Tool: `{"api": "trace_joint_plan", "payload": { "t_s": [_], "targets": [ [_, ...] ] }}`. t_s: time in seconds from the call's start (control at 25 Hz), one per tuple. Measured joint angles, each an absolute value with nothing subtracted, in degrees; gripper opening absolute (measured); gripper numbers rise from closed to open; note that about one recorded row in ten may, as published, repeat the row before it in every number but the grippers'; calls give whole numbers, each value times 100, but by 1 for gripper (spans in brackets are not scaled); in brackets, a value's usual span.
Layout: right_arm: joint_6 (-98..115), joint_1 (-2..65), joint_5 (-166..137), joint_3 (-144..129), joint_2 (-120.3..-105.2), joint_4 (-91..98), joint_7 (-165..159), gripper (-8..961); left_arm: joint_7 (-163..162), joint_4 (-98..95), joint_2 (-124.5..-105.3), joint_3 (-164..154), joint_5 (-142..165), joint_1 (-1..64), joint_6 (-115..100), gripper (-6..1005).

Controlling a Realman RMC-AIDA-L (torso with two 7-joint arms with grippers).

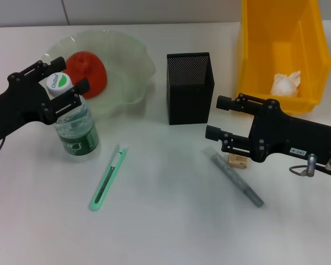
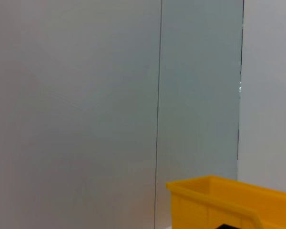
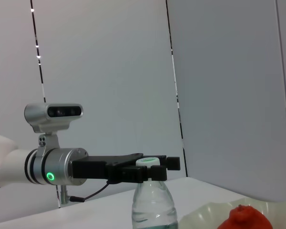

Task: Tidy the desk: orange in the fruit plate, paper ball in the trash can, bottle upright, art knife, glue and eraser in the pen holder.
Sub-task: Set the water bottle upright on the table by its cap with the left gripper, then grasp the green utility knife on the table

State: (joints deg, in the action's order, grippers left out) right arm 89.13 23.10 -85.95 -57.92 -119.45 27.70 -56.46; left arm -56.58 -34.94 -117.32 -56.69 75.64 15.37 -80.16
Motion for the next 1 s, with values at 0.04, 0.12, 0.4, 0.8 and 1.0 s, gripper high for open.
{"api": "trace_joint_plan", "payload": {
  "t_s": [0.04, 0.12, 0.4, 0.8, 1.0],
  "targets": [
    [8913, 2317, -8595, -5792, -11945, 2746, -5646, 687, -5659, -3517, -11732, -5654, 7551, 1536, -8050, 691],
    [8913, 2330, -8595, -5792, -11945, 2704, -5645, 687, -5659, -3530, -11734, -5581, 7535, 1533, -8133, 694],
    [8915, 2338, -8595, -5792, -11940, 2681, -5645, 687, -5925, -3570, -11742, -4999, 7526, 1543, -8941, 692],
    [9327, 2303, -8596, -5763, -11932, 2682, -5659, 687, -6838, -4195, -11818, -5143, 7559, 1760, -9541, 689],
    [9477, 2147, -8647, -5748, -11905, 2782, -5670, 687, -7500, -4460, -11783, -5953, 7723, 2119, -9861, 688]
  ]
}}
